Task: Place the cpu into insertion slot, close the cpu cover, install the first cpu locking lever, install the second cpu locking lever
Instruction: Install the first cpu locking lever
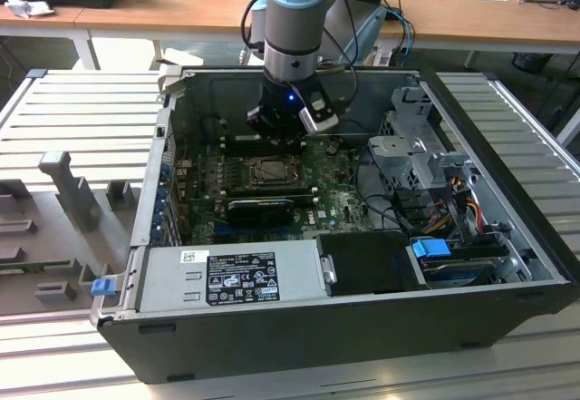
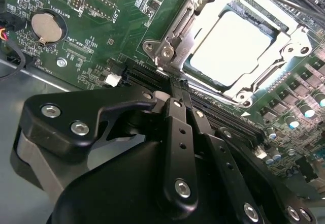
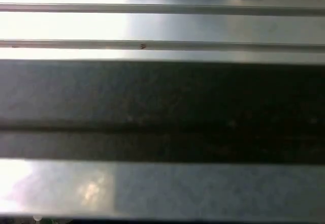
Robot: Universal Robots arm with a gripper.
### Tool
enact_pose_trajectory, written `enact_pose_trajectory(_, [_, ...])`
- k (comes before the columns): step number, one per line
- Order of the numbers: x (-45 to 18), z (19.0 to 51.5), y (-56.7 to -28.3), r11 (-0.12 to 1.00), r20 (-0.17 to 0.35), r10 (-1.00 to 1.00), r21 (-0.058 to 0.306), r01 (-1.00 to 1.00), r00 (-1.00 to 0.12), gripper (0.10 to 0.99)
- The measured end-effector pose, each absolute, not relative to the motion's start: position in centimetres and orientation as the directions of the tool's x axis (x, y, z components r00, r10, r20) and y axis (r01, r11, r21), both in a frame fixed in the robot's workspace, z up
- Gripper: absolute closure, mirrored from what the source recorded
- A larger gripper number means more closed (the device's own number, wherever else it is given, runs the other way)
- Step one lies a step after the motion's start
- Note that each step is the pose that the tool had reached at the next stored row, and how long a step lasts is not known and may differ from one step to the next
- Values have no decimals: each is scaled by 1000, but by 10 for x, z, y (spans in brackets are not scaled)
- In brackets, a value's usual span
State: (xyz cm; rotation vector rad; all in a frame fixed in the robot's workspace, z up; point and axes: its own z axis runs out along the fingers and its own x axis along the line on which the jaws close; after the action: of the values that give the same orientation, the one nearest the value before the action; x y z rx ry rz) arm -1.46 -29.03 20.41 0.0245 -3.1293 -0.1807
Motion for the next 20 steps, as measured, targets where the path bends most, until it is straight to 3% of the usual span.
enact_pose_trajectory(10, [-15,200,-293,993,6,-16,115,-15,-1000,980])
enact_pose_trajectory(15, [-14,200,-293,991,5,-16,133,-15,-1000,980])
enact_pose_trajectory(20, [-14,219,-293,991,6,-16,132,-15,-1000,980])
